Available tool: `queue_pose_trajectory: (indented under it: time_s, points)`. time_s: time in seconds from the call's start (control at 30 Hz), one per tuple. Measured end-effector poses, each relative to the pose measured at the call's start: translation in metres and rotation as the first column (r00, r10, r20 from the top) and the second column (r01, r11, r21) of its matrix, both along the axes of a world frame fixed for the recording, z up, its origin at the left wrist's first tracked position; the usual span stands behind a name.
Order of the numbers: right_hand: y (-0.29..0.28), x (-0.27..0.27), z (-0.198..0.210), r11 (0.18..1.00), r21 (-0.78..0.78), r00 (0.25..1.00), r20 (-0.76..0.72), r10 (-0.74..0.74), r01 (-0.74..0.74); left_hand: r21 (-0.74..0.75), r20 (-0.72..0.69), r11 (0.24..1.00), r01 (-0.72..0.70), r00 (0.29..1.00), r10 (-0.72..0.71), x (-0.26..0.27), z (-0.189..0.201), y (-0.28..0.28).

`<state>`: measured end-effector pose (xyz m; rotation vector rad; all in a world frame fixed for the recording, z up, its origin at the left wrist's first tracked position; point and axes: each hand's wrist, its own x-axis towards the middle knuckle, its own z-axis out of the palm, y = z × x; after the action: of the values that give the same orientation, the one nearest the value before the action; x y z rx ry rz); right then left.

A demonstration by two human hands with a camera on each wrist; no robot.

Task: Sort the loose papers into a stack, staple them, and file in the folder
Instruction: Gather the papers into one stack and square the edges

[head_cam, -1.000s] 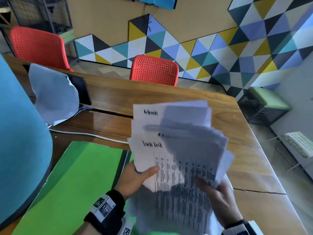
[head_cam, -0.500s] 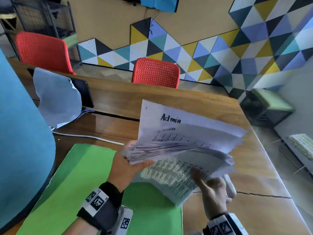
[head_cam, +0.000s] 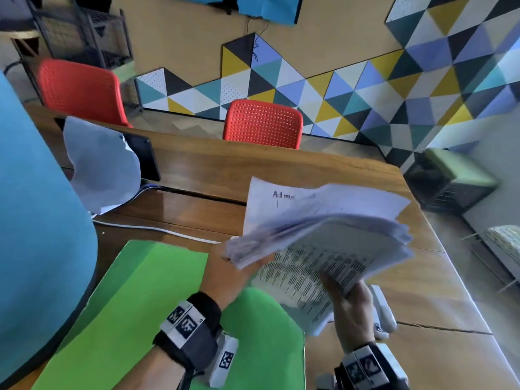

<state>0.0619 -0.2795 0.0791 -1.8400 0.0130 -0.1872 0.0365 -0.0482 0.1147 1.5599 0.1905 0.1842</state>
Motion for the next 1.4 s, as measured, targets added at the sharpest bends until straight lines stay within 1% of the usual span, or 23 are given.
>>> queue_pose_trajectory:
  time_s: [0.07,0.1,0.17,0.27,0.3,0.4,0.43,0.5,0.57,0.6,0.63,0.7,0.77,0.8,0.87,0.9,0.93,0.97,1.03,1.1,1.17,1.27,1.4]
  points:
    - [-0.001,-0.004,0.018,1.0,0.016,0.998,0.058,0.0,-0.001,-0.077,0.082,0.997,0.006,0.997,0.001,-0.008,0.032,0.0]
    - [-0.004,-0.007,0.028,1.0,0.005,0.997,0.076,0.02,-0.02,-0.063,0.14,0.998,0.015,0.99,-0.006,-0.013,0.039,0.005]
    - [-0.014,-0.015,0.046,0.993,-0.023,0.988,0.099,0.116,-0.114,-0.105,0.228,0.991,0.079,0.972,-0.053,-0.024,0.058,0.011]
    - [-0.029,-0.019,0.061,0.972,0.114,0.979,0.008,0.206,-0.205,-0.106,0.322,0.985,0.136,0.942,-0.095,-0.026,0.064,0.02]
    - [-0.032,-0.016,0.056,0.968,0.15,0.978,-0.016,0.208,-0.203,-0.106,0.289,0.985,0.134,0.952,-0.098,-0.023,0.062,0.018]
    - [-0.032,-0.003,0.026,0.992,0.062,0.989,-0.098,0.114,-0.109,-0.089,0.097,0.99,0.111,0.99,-0.102,-0.006,0.027,-0.004]
    - [-0.031,0.0,0.01,0.998,0.031,0.987,-0.144,0.067,-0.063,-0.044,0.066,0.993,0.111,0.992,-0.108,-0.005,0.016,-0.013]
    - [-0.031,0.0,-0.022,0.996,-0.086,0.974,-0.22,-0.049,0.031,0.055,0.114,0.996,0.066,0.991,-0.072,-0.006,0.007,-0.032]
    - [-0.039,-0.009,-0.05,0.98,-0.197,0.944,-0.315,-0.098,0.036,0.008,0.095,0.999,-0.042,0.995,0.041,-0.008,0.001,-0.034]
    - [-0.042,-0.016,-0.06,0.981,-0.189,0.912,-0.393,-0.114,0.041,-0.066,0.032,0.993,-0.095,0.995,0.098,-0.007,-0.004,-0.028]
    - [-0.044,-0.023,-0.07,0.992,-0.117,0.868,-0.486,-0.106,0.056,-0.161,-0.029,0.977,-0.138,0.99,0.135,-0.004,-0.005,-0.023]
    - [-0.038,-0.038,-0.081,0.985,0.129,0.763,-0.646,-0.007,0.118,-0.332,-0.088,0.928,-0.168,0.985,0.147,-0.003,-0.004,-0.011]
    - [-0.02,-0.048,-0.077,0.877,0.43,0.664,-0.723,0.192,0.215,-0.379,-0.055,0.9,-0.217,0.976,0.212,-0.001,0.01,-0.006]
    - [-0.01,-0.05,-0.07,0.779,0.575,0.641,-0.701,0.311,0.251,-0.393,-0.021,0.887,-0.243,0.967,0.255,0.001,0.012,-0.005]
    - [0.003,-0.049,-0.052,0.565,0.776,0.681,-0.575,0.453,0.28,-0.465,0.001,0.851,-0.245,0.961,0.277,0.005,0.013,-0.005]
    - [0.005,-0.045,-0.042,0.502,0.82,0.714,-0.523,0.465,0.274,-0.539,-0.019,0.814,-0.217,0.969,0.246,0.008,0.013,-0.005]
    - [0.004,-0.041,-0.031,0.479,0.839,0.749,-0.487,0.449,0.258,-0.616,-0.062,0.767,-0.18,0.982,0.181,0.01,0.007,-0.003]
    - [0.0,-0.035,-0.024,0.496,0.836,0.79,-0.462,0.404,0.235,-0.665,-0.109,0.73,-0.158,0.987,0.115,0.008,0.006,-0.003]
    - [-0.017,-0.023,-0.016,0.596,0.782,0.862,-0.419,0.285,0.183,-0.686,-0.149,0.718,-0.116,0.989,0.017,0.003,-0.006,-0.001]
    - [-0.038,-0.013,-0.013,0.743,0.653,0.921,-0.364,0.141,0.144,-0.649,-0.193,0.752,-0.116,0.981,-0.015,-0.004,-0.013,0.007]
    - [-0.055,-0.005,-0.009,0.84,0.531,0.95,-0.305,0.07,0.109,-0.606,-0.204,0.787,-0.118,0.979,-0.01,-0.002,-0.021,0.024]
    - [-0.066,0.005,-0.002,0.882,0.463,0.957,-0.287,0.051,0.092,-0.542,-0.281,0.827,-0.147,0.96,-0.013,0.012,-0.034,0.051]
    - [-0.057,0.018,-0.006,0.964,0.257,0.975,-0.224,-0.01,0.068,-0.44,-0.441,0.881,-0.175,0.896,-0.043,0.019,-0.06,0.051]
